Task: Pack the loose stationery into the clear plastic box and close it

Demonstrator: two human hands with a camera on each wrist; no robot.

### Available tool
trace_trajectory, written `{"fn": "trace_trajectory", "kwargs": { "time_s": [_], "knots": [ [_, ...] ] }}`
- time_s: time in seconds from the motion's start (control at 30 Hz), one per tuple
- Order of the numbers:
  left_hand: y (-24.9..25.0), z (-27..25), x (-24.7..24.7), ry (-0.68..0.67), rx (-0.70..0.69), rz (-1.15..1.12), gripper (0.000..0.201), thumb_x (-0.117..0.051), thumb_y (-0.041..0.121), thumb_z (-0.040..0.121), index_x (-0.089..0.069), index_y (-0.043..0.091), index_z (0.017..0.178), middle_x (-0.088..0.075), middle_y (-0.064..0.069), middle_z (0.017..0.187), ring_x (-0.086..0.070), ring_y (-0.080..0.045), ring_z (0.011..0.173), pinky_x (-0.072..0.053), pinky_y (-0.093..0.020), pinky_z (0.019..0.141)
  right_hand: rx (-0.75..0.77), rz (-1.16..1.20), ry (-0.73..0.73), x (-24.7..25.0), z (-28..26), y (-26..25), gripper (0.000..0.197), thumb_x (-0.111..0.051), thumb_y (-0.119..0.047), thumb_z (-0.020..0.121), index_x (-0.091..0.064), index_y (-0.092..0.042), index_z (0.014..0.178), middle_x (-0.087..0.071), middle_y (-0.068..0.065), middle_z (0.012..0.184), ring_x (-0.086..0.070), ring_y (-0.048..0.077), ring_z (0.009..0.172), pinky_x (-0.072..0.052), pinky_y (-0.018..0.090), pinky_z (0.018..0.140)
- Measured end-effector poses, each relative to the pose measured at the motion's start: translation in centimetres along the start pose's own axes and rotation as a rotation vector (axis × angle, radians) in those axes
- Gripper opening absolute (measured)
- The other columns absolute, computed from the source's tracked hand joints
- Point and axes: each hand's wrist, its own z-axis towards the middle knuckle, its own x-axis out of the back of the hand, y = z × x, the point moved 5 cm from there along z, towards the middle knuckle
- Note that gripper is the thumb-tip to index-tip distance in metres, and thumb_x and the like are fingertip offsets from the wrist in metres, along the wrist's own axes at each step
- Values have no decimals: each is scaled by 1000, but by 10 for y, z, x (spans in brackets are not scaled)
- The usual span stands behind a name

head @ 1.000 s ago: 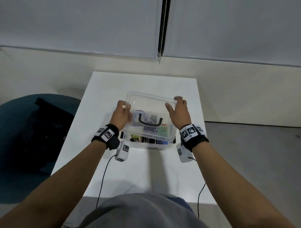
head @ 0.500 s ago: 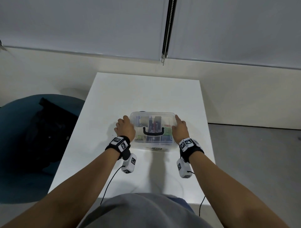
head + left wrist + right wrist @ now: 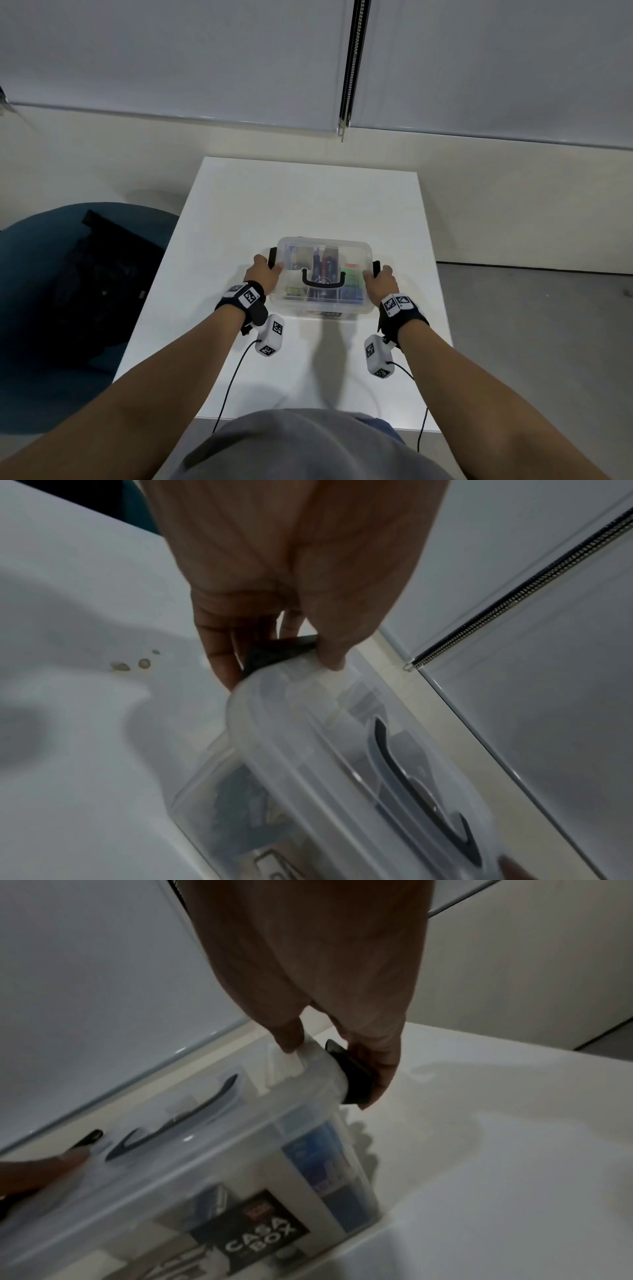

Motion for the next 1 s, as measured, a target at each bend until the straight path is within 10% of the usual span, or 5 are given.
{"fn": "trace_trajectory", "kwargs": {
  "time_s": [0.1,0.37,0.57,0.77,1.0],
  "knots": [
    [7,-4,-2,51,-24,131,50,-42,42,100,-50,-2,122,-60,-23,122,-58,-39,109,-48,-41,88,13,-96,-25,1,3,-10,46,-50,-29,97,-47,6,126,-54,26,128,-57,38,111,-45,36,82],
    [20,-21,-20,105,22,54,49,-48,30,100,-34,-4,132,-55,-25,127,-58,-41,113,-47,-42,85,24,-225,24,-15,-15,-27,41,-46,-16,98,-34,4,132,-43,20,136,-56,39,115,-46,41,83],
    [24,-23,-23,110,33,74,46,-46,20,99,-30,-5,134,-49,-26,134,-55,-43,116,-48,-48,90,117,-408,25,-28,-9,-23,46,-45,-2,90,-37,6,135,-37,19,136,-30,19,71,-42,35,70],
    [25,-32,-28,126,-195,180,77,-53,28,95,-5,12,153,-16,-17,155,-42,-42,126,-43,-48,101,122,-268,-51,-23,-38,-14,62,-34,-9,100,-4,-3,153,-26,21,151,-54,41,117,-46,44,89],
    [9,-37,-31,168,-228,114,77,-44,43,98,4,22,155,-1,-7,162,-31,-31,141,-36,-39,113,90,-109,-77,-22,-41,2,63,-23,-36,104,13,-21,154,-27,16,153,-55,36,119,-46,42,97]
  ]
}}
